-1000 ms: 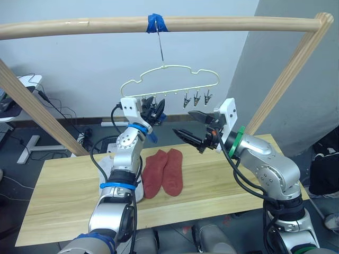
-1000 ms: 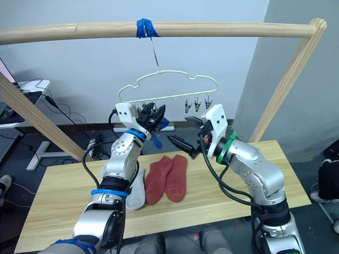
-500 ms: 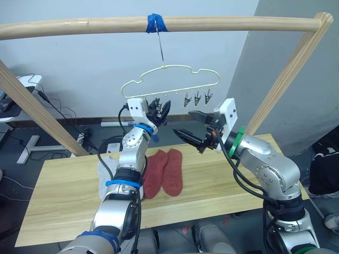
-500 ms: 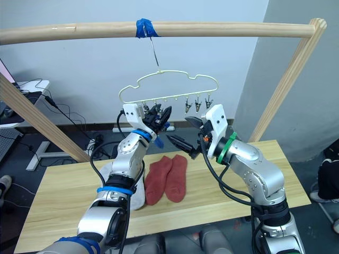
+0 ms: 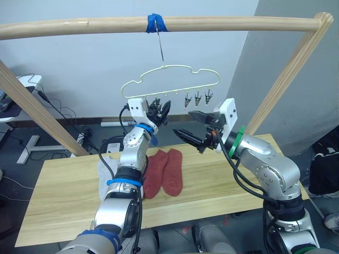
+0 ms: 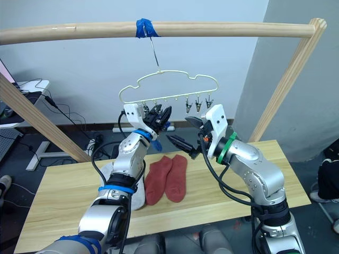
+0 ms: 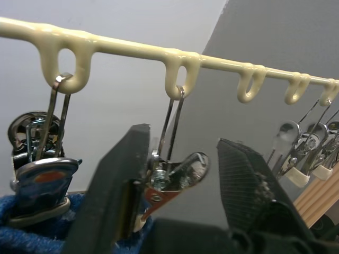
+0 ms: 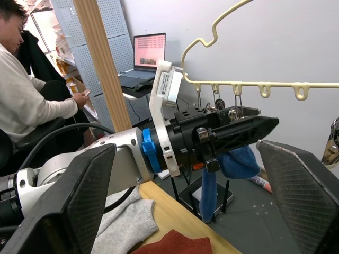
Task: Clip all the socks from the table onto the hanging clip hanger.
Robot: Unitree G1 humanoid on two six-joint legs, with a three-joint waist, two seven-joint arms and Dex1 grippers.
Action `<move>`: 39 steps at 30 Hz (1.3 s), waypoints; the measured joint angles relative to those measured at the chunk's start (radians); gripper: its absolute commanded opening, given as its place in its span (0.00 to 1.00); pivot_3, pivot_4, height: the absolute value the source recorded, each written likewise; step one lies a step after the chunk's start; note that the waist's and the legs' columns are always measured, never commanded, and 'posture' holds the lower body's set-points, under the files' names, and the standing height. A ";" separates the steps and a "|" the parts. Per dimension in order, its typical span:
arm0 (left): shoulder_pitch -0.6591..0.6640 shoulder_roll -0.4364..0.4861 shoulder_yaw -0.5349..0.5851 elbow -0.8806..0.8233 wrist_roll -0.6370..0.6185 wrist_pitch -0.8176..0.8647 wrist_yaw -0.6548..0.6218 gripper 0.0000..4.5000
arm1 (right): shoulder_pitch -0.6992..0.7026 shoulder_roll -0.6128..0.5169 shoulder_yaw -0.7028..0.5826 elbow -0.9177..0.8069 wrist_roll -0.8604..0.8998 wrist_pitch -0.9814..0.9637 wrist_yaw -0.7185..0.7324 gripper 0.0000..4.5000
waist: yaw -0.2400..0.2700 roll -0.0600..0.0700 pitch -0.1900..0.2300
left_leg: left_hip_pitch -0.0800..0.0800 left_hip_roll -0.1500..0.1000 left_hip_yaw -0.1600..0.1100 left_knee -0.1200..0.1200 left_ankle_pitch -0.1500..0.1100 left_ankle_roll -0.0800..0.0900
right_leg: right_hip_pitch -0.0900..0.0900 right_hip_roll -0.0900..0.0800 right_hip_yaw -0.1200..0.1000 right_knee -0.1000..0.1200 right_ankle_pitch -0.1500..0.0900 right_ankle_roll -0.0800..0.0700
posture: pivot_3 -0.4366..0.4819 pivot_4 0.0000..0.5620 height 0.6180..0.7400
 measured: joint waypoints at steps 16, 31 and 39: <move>0.025 0.017 0.008 -0.122 -0.058 0.133 -0.028 0.06 | 0.045 0.005 0.046 0.026 -0.039 -0.011 -0.010 1.00 | 0.000 0.000 0.000 | 0.000 0.000 0.000 0.000 0.000 0.000 | 0.000 0.000 0.000 0.000 0.000 0.000 | 0.37 0.24 1.00; 0.046 0.292 0.242 -0.392 -0.555 1.128 -0.078 0.06 | -0.213 0.280 0.237 1.207 -0.459 -0.526 -0.058 1.00 | 0.005 -0.002 0.004 | 0.007 0.001 -0.002 -0.002 0.001 0.001 | 0.004 0.000 -0.001 0.002 0.000 0.000 | 0.45 0.28 1.00; 0.069 0.275 0.302 -0.486 -0.647 1.233 0.005 0.06 | -0.309 0.345 0.194 1.561 -0.556 -0.666 -0.107 0.92 | 0.036 -0.002 0.004 | 0.008 0.001 -0.002 -0.003 0.001 0.000 | 0.005 -0.001 -0.001 0.002 0.000 -0.001 | 0.53 0.28 1.00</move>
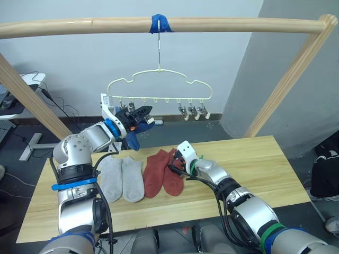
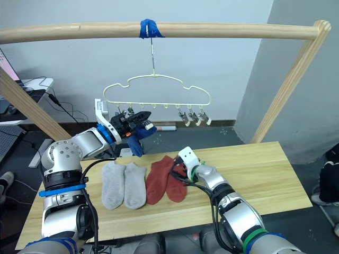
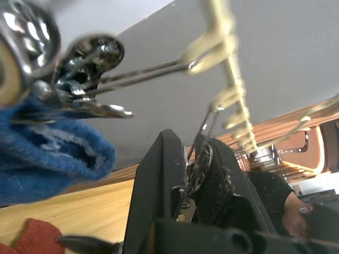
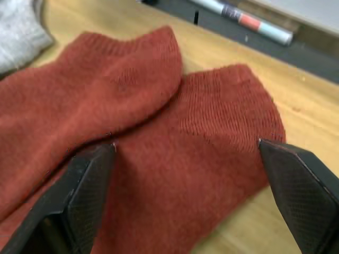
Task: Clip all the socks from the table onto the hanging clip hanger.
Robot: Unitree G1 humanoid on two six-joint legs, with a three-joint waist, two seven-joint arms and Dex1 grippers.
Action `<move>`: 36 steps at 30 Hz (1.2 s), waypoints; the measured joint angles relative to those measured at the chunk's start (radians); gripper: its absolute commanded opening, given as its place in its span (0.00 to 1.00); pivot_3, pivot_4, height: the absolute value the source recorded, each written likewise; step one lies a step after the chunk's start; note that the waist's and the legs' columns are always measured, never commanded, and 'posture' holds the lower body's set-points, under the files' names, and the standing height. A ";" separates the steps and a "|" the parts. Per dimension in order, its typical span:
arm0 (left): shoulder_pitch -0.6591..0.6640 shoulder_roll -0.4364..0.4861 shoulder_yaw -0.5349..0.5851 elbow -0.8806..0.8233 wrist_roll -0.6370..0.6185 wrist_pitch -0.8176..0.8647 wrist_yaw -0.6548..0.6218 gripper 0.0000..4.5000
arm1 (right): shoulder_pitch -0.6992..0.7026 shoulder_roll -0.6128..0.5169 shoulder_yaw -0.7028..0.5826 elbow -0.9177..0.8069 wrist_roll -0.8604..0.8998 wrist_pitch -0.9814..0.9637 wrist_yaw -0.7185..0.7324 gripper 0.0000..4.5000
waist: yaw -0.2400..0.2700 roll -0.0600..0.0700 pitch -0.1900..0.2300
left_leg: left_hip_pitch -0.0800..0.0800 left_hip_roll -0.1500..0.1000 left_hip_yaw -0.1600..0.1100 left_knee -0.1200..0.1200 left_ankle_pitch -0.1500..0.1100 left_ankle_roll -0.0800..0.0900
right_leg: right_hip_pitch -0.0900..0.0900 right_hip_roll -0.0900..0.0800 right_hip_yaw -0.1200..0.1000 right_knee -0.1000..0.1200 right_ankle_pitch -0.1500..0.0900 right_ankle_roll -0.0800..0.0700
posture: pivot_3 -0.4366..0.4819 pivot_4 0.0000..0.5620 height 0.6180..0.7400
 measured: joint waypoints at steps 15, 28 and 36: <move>0.057 -0.028 -0.010 -0.072 -0.012 -0.026 0.026 0.06 | 0.107 -0.038 0.000 -0.068 -0.101 -0.117 0.071 0.00 | 0.018 0.000 0.000 | 0.009 0.000 0.000 -0.001 0.000 -0.001 | 0.009 0.000 0.001 -0.002 -0.003 0.004 | 0.51 0.26 1.00; 0.018 -0.047 -0.030 -0.006 -0.015 -0.016 0.011 0.06 | 0.496 -0.264 -0.034 -1.119 0.089 0.200 0.304 0.00 | 0.016 0.001 0.001 | 0.007 0.001 0.000 -0.004 -0.002 -0.004 | 0.009 0.002 0.001 -0.008 -0.004 0.006 | 0.45 0.24 1.00; 0.003 -0.058 -0.034 0.010 -0.016 -0.006 -0.006 0.06 | 0.469 -0.215 0.001 -1.265 0.128 0.341 0.278 0.00 | 0.018 0.001 0.001 | 0.005 0.000 0.001 -0.005 -0.002 -0.004 | 0.010 0.000 0.002 -0.016 -0.004 0.006 | 0.43 0.23 1.00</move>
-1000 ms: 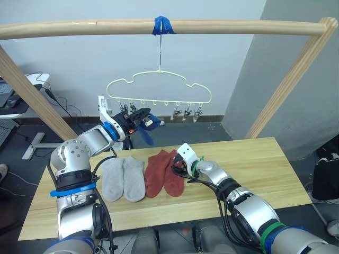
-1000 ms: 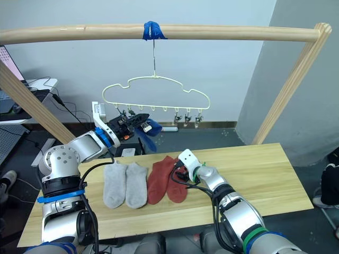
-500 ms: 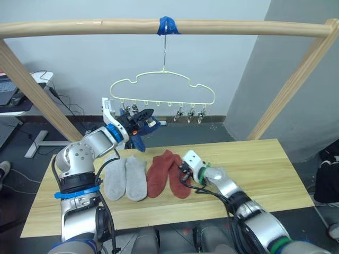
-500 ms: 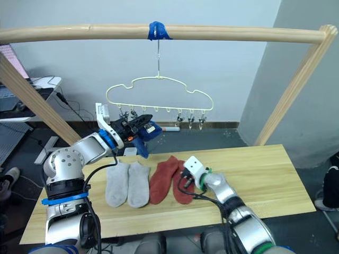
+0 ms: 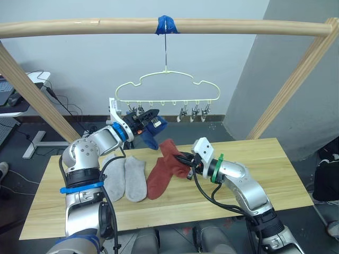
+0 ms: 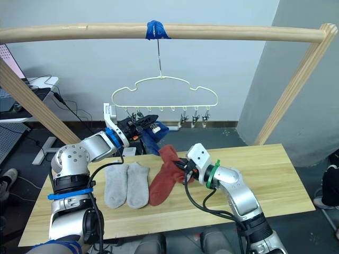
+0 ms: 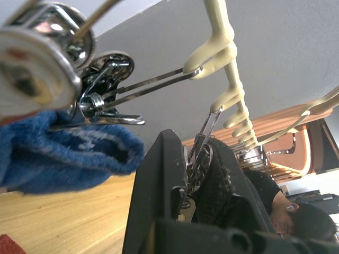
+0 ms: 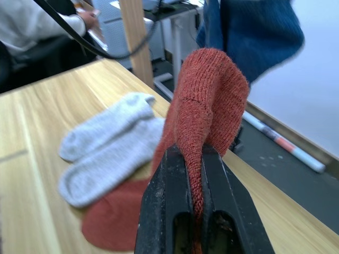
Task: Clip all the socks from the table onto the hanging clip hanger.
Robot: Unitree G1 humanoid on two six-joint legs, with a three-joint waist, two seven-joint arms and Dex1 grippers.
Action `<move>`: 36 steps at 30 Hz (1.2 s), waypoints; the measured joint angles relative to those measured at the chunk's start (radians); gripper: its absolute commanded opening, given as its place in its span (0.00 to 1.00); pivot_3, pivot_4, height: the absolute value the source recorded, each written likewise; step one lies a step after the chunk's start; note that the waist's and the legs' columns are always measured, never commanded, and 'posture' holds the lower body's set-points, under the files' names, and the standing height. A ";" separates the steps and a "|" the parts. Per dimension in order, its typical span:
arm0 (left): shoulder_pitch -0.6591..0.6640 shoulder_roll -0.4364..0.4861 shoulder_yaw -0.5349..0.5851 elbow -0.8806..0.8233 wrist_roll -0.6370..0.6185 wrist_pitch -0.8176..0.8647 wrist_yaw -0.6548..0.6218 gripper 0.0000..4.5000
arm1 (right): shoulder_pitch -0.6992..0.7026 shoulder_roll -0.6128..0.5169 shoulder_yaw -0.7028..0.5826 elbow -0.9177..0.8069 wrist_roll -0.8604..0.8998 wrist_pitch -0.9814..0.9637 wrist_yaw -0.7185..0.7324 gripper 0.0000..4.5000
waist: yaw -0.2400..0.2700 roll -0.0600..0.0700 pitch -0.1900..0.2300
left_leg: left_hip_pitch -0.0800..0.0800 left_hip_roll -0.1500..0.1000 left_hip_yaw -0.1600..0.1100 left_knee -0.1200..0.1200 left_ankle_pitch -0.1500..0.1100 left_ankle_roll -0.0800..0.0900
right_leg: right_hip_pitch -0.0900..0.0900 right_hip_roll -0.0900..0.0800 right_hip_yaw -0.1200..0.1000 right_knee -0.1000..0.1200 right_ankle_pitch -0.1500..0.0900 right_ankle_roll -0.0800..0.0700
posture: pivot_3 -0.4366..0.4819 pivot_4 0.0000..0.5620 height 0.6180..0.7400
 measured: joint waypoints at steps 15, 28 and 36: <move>-0.001 -0.006 -0.016 0.001 -0.007 0.030 -0.031 0.06 | -0.115 0.050 -0.003 0.089 0.010 0.001 -0.037 0.00 | 0.000 0.000 0.000 | 0.000 0.000 0.001 -0.008 0.000 0.000 | -0.002 -0.001 0.000 -0.002 0.001 -0.002 | 0.43 0.24 1.00; 0.015 -0.001 -0.030 -0.024 -0.007 0.036 -0.058 0.06 | -0.153 0.055 -0.027 0.098 0.037 0.012 -0.055 0.00 | 0.000 0.000 0.000 | 0.000 0.000 0.001 -0.008 0.000 0.000 | -0.002 -0.001 0.000 -0.002 0.001 -0.002 | 0.43 0.24 1.00; 0.015 0.012 -0.046 -0.027 0.003 0.028 -0.080 0.06 | -0.157 0.004 -0.029 0.098 0.008 0.011 -0.069 0.00 | 0.001 0.000 0.000 | 0.000 0.000 0.001 -0.009 0.000 0.000 | -0.002 -0.001 0.000 -0.003 0.001 -0.002 | 0.43 0.24 1.00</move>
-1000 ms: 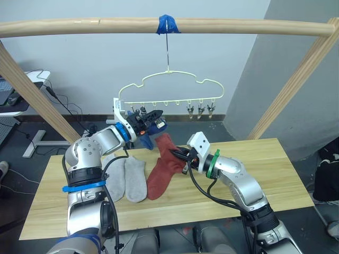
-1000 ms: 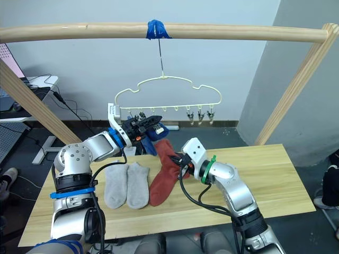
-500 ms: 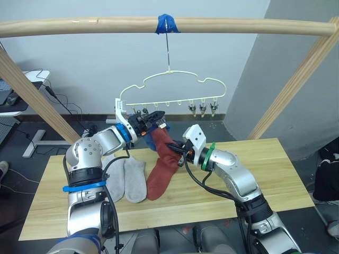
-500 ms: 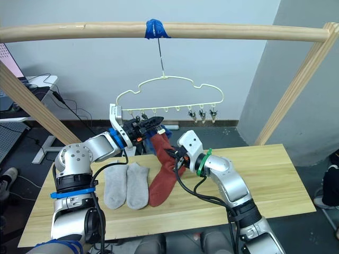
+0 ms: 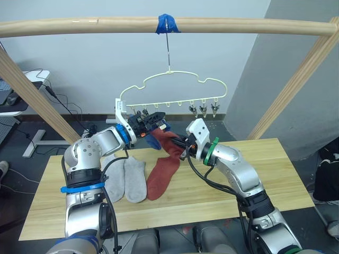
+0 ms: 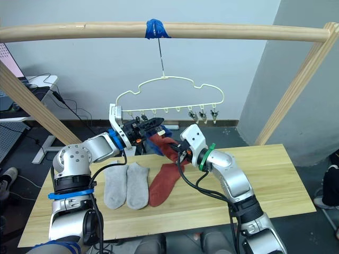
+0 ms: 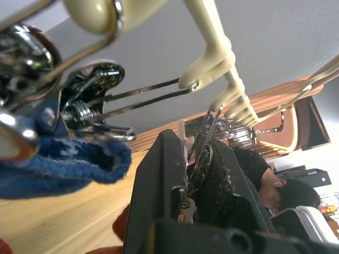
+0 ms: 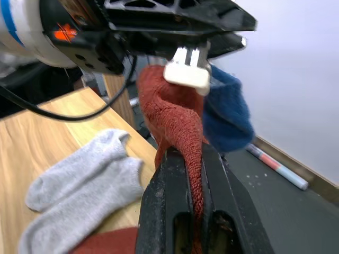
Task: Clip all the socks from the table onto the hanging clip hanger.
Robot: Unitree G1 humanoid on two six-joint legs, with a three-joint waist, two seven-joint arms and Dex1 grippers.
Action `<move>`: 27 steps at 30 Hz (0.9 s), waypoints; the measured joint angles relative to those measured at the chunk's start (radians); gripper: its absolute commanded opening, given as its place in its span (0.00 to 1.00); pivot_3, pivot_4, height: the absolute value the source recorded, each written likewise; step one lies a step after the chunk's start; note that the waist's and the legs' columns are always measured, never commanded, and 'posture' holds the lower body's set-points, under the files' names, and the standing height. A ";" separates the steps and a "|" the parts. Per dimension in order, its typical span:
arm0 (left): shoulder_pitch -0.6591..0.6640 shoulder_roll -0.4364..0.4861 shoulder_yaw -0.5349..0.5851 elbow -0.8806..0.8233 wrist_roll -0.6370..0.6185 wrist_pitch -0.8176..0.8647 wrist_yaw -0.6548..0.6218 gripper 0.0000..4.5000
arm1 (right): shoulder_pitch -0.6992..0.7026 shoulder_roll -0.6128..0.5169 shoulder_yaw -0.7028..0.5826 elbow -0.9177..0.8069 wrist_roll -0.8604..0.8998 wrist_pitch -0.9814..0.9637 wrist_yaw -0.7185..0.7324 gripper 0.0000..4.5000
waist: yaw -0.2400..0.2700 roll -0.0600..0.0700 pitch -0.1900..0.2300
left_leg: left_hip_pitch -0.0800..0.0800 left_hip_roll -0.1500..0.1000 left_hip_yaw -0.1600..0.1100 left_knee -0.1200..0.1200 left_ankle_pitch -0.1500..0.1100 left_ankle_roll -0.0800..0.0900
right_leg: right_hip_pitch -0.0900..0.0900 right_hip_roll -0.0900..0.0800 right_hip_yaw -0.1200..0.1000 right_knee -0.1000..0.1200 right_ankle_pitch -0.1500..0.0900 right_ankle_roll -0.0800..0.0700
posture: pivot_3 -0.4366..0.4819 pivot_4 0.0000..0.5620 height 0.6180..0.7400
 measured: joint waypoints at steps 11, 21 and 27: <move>0.000 0.006 -0.014 0.000 0.007 -0.017 -0.008 0.06 | 0.000 -0.050 0.030 -0.001 -0.088 -0.043 -0.032 0.00 | 0.000 0.000 0.000 | 0.000 0.000 0.000 0.000 0.000 0.000 | 0.000 0.000 0.000 0.000 0.000 0.000 | 0.42 0.25 1.00; 0.000 0.009 -0.026 0.001 0.022 -0.033 -0.024 0.06 | -0.013 -0.003 0.025 -0.027 -0.051 -0.018 -0.036 0.00 | -0.001 0.000 0.000 | 0.000 0.000 0.000 0.000 0.000 0.000 | 0.000 0.000 0.000 0.000 0.000 0.000 | 0.42 0.24 1.00; 0.000 0.009 -0.029 0.001 0.028 -0.041 -0.028 0.06 | -0.028 0.010 0.012 -0.028 -0.029 0.010 -0.040 0.00 | -0.001 0.000 0.000 | 0.000 0.000 0.000 0.000 0.000 0.000 | 0.000 0.000 0.000 0.000 0.001 -0.001 | 0.42 0.24 1.00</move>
